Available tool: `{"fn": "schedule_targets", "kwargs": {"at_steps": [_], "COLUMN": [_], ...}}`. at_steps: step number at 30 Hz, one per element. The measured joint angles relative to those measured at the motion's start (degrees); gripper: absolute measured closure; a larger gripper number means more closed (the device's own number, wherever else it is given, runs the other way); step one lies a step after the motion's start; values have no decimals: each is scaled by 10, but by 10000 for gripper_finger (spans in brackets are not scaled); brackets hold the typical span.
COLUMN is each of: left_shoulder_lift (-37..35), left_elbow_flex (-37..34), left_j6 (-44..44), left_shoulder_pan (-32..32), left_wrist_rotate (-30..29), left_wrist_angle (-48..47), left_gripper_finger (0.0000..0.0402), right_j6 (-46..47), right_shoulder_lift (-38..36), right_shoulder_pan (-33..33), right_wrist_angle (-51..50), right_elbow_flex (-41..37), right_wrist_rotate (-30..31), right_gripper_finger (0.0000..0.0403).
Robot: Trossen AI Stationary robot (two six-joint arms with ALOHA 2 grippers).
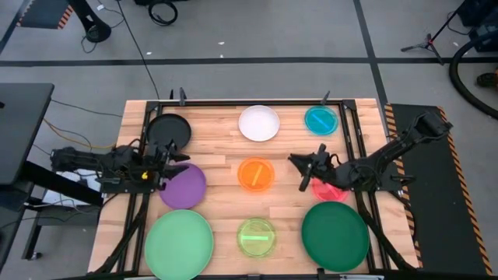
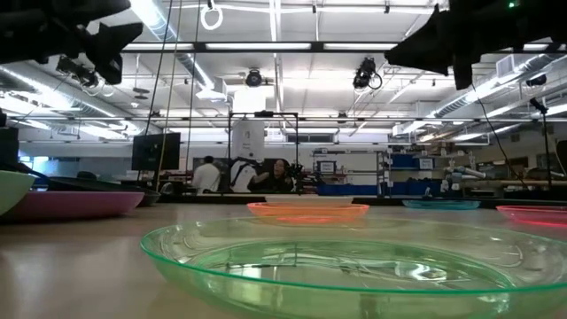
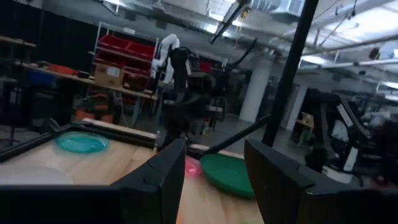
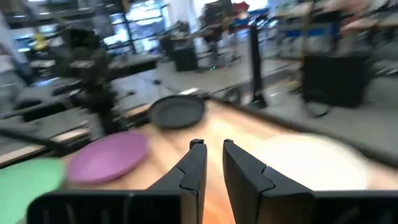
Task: Stack plastic plates
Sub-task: Prepare the black plate on the table
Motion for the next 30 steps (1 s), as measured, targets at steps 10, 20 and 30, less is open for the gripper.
{"fn": "schedule_targets", "kwargs": {"at_steps": [10, 20, 30], "left_shoulder_lift": [217, 359, 401], "left_elbow_flex": [131, 286, 332], "left_j6": [84, 76, -113], "left_shoulder_pan": [-87, -99, -98], "left_wrist_rotate": [-17, -228, -221], "left_wrist_angle": [-51, -359, -568], "left_gripper_finger": [230, 230, 230], "right_j6": [-130, -303, -337], "right_shoulder_lift": [76, 191, 245], "right_shoulder_pan": [52, 19, -48], "right_wrist_angle": [124, 118, 118], "right_elbow_flex": [63, 199, 245], "right_wrist_rotate": [16, 196, 181], "right_gripper_finger": [304, 299, 256]}}
